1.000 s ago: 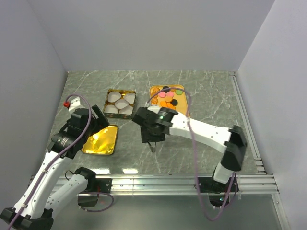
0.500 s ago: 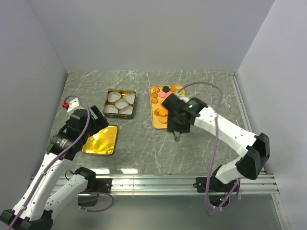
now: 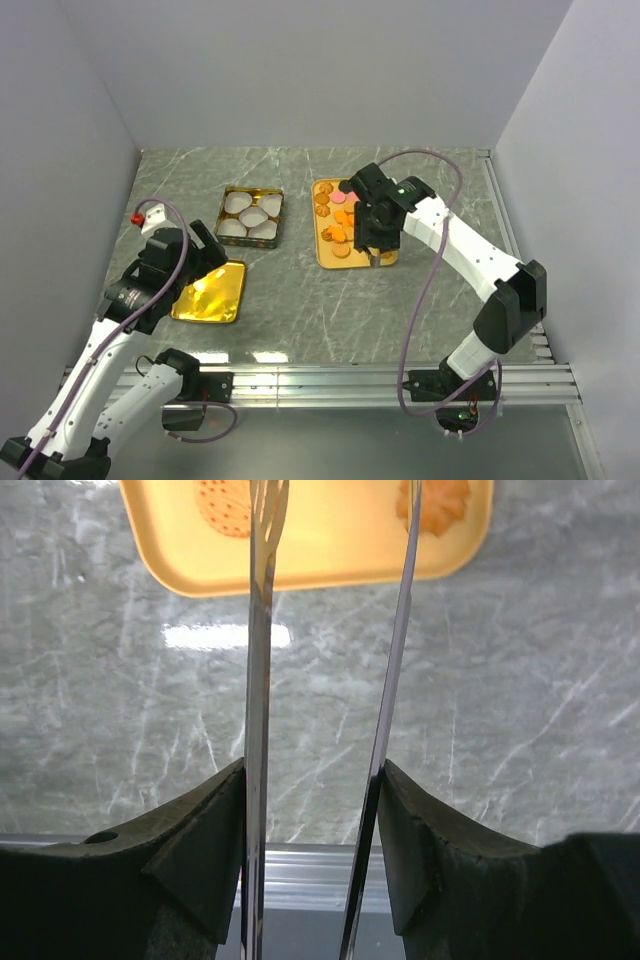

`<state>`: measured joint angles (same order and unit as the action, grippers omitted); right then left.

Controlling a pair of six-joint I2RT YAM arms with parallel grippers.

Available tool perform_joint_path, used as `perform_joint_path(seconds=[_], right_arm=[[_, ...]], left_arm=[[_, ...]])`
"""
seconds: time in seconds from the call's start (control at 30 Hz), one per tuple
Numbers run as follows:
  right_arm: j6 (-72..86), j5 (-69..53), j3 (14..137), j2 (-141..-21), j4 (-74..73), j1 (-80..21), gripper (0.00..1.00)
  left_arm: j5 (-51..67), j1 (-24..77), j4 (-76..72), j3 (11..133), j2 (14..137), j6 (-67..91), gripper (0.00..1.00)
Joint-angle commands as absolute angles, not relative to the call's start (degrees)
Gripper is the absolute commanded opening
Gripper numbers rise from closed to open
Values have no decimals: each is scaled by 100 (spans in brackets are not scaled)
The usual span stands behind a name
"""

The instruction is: Pack the cookies

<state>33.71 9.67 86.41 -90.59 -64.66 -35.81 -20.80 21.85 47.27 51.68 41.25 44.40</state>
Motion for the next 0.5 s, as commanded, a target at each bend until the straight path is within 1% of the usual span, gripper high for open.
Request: perform_joint_path(seconds=[0.0, 0.23, 0.47], right_arm=[[3085, 747, 9140, -9307, -6232, -3489, 57], [3067, 466, 9202, -9878, -5942, -3472, 52], [3050, 193, 9606, -10301, -5818, -3472, 51]], left_arm=[[-1969, 2206, 4474, 5098, 4218, 4333, 99], [-1732, 2206, 4386, 5098, 4508, 4210, 99], [-1767, 2303, 4403, 5098, 4500, 4228, 99]])
